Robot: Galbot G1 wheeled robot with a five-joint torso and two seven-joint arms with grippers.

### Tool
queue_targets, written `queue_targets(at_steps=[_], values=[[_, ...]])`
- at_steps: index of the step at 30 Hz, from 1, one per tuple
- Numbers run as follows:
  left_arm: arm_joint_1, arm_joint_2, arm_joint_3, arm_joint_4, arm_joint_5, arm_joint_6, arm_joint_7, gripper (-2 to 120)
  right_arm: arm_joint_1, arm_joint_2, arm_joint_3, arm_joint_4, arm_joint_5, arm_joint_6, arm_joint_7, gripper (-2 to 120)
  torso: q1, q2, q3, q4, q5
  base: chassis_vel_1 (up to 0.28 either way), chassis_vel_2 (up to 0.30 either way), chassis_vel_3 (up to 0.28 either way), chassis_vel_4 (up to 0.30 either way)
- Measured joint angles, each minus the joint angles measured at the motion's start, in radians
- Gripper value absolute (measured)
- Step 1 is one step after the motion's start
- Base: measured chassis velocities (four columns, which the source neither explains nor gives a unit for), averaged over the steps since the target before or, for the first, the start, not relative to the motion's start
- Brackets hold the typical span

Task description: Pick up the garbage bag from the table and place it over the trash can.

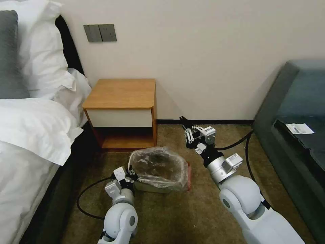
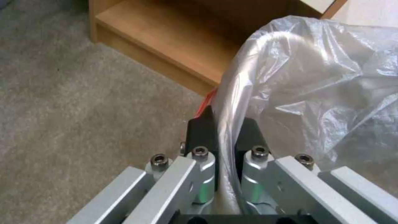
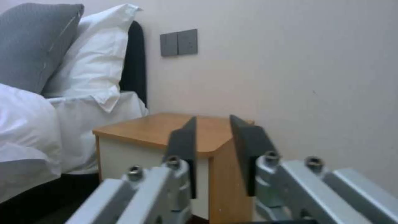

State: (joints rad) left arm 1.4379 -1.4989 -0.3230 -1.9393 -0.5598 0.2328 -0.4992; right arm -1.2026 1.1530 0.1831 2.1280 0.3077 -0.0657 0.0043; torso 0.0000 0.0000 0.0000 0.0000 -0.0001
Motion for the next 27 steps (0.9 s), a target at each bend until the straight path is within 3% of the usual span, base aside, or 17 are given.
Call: queue_targets(at_steps=[5,8,12,18,21,27], values=[[0.0,-0.001,0.0,0.0,0.0,0.0,0.0,9,-0.004,0.003,-0.002,-0.002,-0.004,0.002,-0.007,38,0.0,0.0,0.0,0.0,0.0001,0.0,0.0,0.0,0.0],[0.003,-0.007,-0.001,0.0,0.003,-0.001,-0.002,25,-0.007,0.001,-0.005,-0.004,-0.005,0.006,-0.015,55,0.0,0.0,0.0,0.0001,0.0,0.0,0.0,0.0,0.0],[0.005,-0.011,0.002,0.0,0.006,-0.001,-0.003,35,-0.006,0.002,-0.005,-0.007,-0.005,0.007,-0.016,65,0.0,0.0,0.0,0.0,0.0,0.0,0.0,0.0,0.0],[0.013,-0.013,0.005,-0.018,0.014,0.001,-0.008,62,-0.011,0.02,-0.009,-0.018,-0.008,0.007,-0.011,90,0.0,0.0,0.0,0.0,0.0,0.0,0.0,0.0,0.0],[0.018,-0.01,0.004,-0.022,0.016,0.002,-0.008,72,-0.011,0.029,-0.011,-0.024,-0.013,0.007,-0.007,98,0.0,0.0,0.0,-0.0001,0.0,0.0,0.0,0.0,0.0],[0.024,0.016,-0.001,-0.023,0.033,-0.007,0.036,90,-0.024,0.048,-0.011,-0.028,-0.025,0.007,-0.005,100,0.0,0.0,0.0,-0.0001,0.0,0.0,0.0,0.0,0.0]])
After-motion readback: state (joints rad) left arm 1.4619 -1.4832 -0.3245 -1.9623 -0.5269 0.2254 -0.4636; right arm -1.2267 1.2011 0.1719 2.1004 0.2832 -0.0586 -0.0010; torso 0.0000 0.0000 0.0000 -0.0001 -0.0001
